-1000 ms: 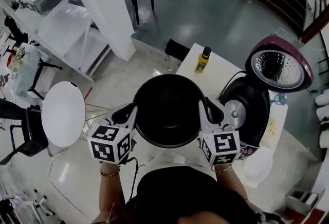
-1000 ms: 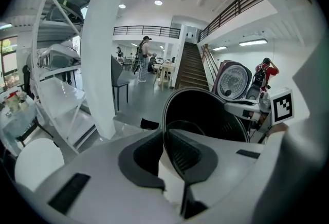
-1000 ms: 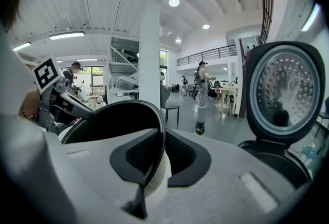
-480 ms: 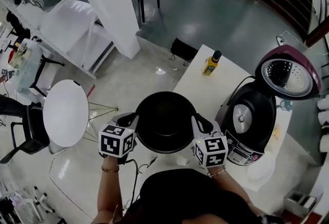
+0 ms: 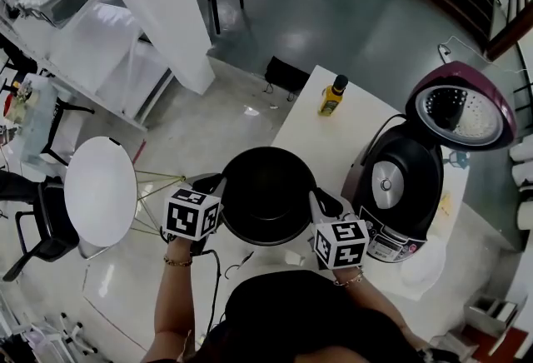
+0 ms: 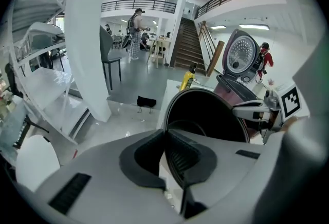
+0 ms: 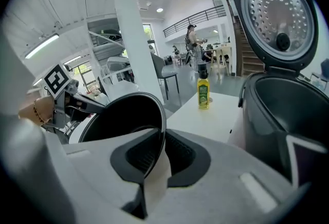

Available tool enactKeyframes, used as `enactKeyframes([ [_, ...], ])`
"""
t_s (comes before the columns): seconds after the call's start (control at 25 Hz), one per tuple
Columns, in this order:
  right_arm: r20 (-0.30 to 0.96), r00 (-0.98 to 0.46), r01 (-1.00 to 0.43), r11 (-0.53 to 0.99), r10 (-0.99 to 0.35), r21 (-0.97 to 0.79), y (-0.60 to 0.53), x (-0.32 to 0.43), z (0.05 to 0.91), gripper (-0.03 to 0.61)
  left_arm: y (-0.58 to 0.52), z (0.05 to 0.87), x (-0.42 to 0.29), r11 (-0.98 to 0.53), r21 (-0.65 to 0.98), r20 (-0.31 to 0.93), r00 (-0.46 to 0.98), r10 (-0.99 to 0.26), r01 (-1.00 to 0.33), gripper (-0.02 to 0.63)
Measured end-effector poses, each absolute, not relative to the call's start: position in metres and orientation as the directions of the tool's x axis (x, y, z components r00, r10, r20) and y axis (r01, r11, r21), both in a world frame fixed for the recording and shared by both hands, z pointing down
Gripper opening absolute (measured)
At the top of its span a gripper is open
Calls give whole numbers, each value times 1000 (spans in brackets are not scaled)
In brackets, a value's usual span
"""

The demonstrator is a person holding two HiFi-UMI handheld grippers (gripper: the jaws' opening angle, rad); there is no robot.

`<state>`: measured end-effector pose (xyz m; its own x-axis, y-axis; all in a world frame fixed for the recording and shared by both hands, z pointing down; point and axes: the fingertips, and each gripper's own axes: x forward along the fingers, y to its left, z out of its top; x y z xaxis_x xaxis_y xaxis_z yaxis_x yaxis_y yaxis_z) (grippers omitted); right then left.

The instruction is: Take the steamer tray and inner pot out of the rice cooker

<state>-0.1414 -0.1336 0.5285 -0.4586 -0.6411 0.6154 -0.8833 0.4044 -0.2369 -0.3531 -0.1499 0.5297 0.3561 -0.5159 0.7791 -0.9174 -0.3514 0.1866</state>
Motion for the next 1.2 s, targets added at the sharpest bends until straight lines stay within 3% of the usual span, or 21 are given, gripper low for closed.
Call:
enactKeyframes([
  [0.76, 672, -317, -948, 237, -670, -211, -148, -122, 548, 48, -183, 552, -330, -376, 267, 773, 430, -466, -887, 28],
  [0.84, 659, -338, -941, 237, -671, -242, -145, -126, 543, 85, -184, 553, -327, -367, 282, 765, 439, -471, -886, 28],
  [0.96, 642, -394, -918, 246, -658, -312, -138, -136, 535, 231, -184, 552, -324, -354, 300, 753, 448, -482, -886, 28],
  [1.2, 654, -398, -913, 213, -643, -347, -126, -138, 524, 267, -187, 552, -321, -338, 308, 745, 446, -496, -889, 31],
])
